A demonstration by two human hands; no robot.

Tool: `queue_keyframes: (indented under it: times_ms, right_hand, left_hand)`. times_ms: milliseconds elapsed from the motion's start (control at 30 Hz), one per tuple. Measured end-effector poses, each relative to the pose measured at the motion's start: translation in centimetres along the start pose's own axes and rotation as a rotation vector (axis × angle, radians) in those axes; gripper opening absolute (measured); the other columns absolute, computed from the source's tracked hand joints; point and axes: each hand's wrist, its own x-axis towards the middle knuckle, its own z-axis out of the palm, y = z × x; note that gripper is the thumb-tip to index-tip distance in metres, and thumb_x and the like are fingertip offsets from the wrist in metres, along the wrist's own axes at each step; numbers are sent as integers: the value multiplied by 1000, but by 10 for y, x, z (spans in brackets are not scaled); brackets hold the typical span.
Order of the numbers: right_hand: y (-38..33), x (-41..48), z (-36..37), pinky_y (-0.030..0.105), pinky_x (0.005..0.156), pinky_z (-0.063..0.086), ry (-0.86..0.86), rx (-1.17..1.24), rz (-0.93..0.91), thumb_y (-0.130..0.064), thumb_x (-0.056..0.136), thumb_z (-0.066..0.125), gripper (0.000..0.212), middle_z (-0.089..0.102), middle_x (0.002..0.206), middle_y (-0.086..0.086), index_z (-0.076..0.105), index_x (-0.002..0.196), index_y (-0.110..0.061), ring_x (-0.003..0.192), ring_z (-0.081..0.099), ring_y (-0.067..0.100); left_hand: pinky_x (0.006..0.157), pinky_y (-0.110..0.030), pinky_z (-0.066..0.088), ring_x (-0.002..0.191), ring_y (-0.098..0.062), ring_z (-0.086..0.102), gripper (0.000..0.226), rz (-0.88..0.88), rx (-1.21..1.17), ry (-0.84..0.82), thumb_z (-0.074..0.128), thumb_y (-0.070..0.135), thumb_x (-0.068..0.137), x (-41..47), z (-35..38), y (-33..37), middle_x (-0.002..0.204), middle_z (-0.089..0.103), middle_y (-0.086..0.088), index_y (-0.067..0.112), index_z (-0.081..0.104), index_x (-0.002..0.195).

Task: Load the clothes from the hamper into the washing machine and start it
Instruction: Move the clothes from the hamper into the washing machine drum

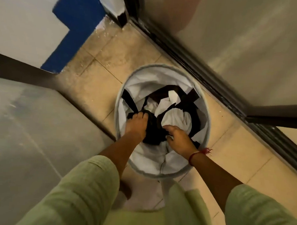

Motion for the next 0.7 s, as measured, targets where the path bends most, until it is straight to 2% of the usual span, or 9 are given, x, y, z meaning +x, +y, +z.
queue_keyframes:
  times_ms: [67,167,233,333,400,500,567,633,700]
  right_hand:
    - [11,21,19,29,101,40,23,24,-26,-4,89,52,47,54,128,15,47,134,-14,118,53,28]
    - [17,43,41,26,104,36,41,38,-87,-3,89,53,55,51,135,13,39,140,-16,123,49,25]
    - [20,55,51,24,108,32,30,54,-102,-2,88,53,62,45,141,11,32,144,-18,130,44,23]
    - [23,63,58,23,108,30,25,43,-79,-4,88,54,68,41,145,11,23,147,-22,132,42,24]
    - [25,64,59,24,108,31,35,40,-73,-4,88,54,69,42,144,12,22,147,-20,131,42,25]
    - [19,52,52,22,107,31,57,75,-77,0,85,55,71,44,141,14,24,147,-17,130,43,26]
    - [6,36,46,24,105,33,86,95,-58,1,84,56,72,45,140,16,25,147,-15,129,45,28]
    - [-11,17,40,29,104,39,152,116,-60,-2,83,59,76,45,140,14,22,147,-17,126,47,28]
    - [-35,-10,27,35,106,41,199,143,-69,-5,80,65,85,41,143,12,16,149,-21,129,45,26]
  left_hand:
    - [100,-43,40,127,-33,42,67,45,115,15,57,12,87,31,22,2,142,38,-15,12,22,144]
    - [92,-42,44,123,-35,48,78,47,260,-53,57,16,88,60,47,1,147,31,-18,11,9,149]
    - [89,-40,47,121,-33,52,73,-2,269,-106,50,17,93,71,61,-2,144,36,-18,12,5,151]
    - [97,-37,45,122,-28,53,43,-17,307,-147,40,12,98,77,74,-6,136,50,-14,7,35,141]
    - [103,-38,42,125,-29,49,38,-53,257,-164,42,12,98,73,73,-12,140,45,-16,5,45,135]
    - [105,-43,40,125,-35,43,46,-104,-116,-136,50,26,94,50,55,-13,147,27,-16,9,45,136]
    - [101,-36,42,121,-32,47,40,8,-480,-24,51,26,93,17,28,-6,139,39,-14,8,53,128]
    - [86,-26,45,103,-23,58,26,69,-875,103,51,16,94,-25,-5,6,114,57,-10,7,59,117]
    - [75,-18,47,84,-10,59,18,54,-1158,225,47,7,95,-73,-45,16,98,60,-7,12,60,107]
